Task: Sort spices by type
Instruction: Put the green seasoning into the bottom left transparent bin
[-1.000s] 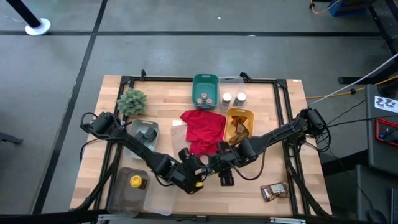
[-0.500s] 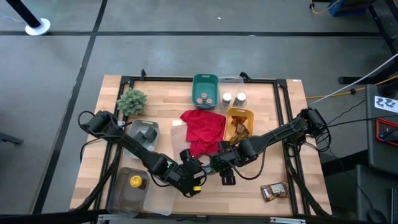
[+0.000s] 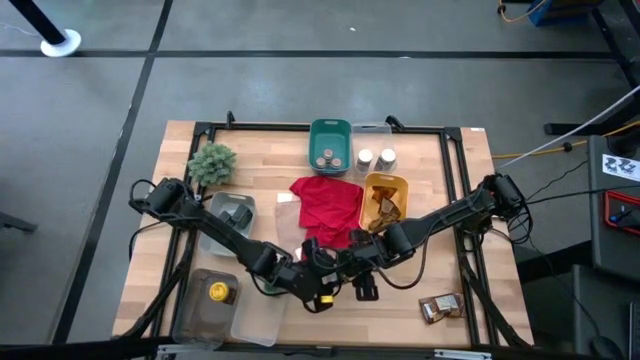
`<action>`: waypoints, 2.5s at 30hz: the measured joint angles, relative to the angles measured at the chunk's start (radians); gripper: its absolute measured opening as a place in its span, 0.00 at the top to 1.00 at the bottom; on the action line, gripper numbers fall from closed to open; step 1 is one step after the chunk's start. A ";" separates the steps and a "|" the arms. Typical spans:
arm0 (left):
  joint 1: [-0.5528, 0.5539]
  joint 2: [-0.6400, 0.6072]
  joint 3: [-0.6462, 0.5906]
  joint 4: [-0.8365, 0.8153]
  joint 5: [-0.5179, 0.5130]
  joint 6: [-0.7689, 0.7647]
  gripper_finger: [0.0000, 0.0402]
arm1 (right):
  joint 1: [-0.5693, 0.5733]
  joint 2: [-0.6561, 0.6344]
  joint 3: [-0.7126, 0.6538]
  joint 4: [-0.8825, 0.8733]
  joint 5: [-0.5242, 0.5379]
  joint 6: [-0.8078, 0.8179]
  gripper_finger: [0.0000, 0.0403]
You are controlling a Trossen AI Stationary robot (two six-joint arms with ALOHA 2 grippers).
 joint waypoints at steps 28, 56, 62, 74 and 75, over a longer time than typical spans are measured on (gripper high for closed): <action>0.009 0.005 0.001 -0.049 0.128 -0.019 0.41 | 0.000 0.000 0.000 0.130 -0.042 -0.038 0.47; -0.077 -0.121 0.001 -0.093 0.018 -0.065 0.55 | 0.002 -0.199 0.000 0.071 0.113 -0.093 0.38; -0.210 -0.163 0.002 -0.150 -0.162 -0.197 0.55 | 0.000 -0.264 0.000 0.040 0.216 -0.092 0.37; -0.479 -0.163 0.002 -0.306 -0.415 -0.513 0.55 | 0.000 -0.283 0.000 0.020 0.319 -0.068 0.37; -0.495 -0.163 0.002 -0.308 -0.415 -0.517 0.55 | 0.000 -0.283 0.000 0.020 0.320 -0.056 0.37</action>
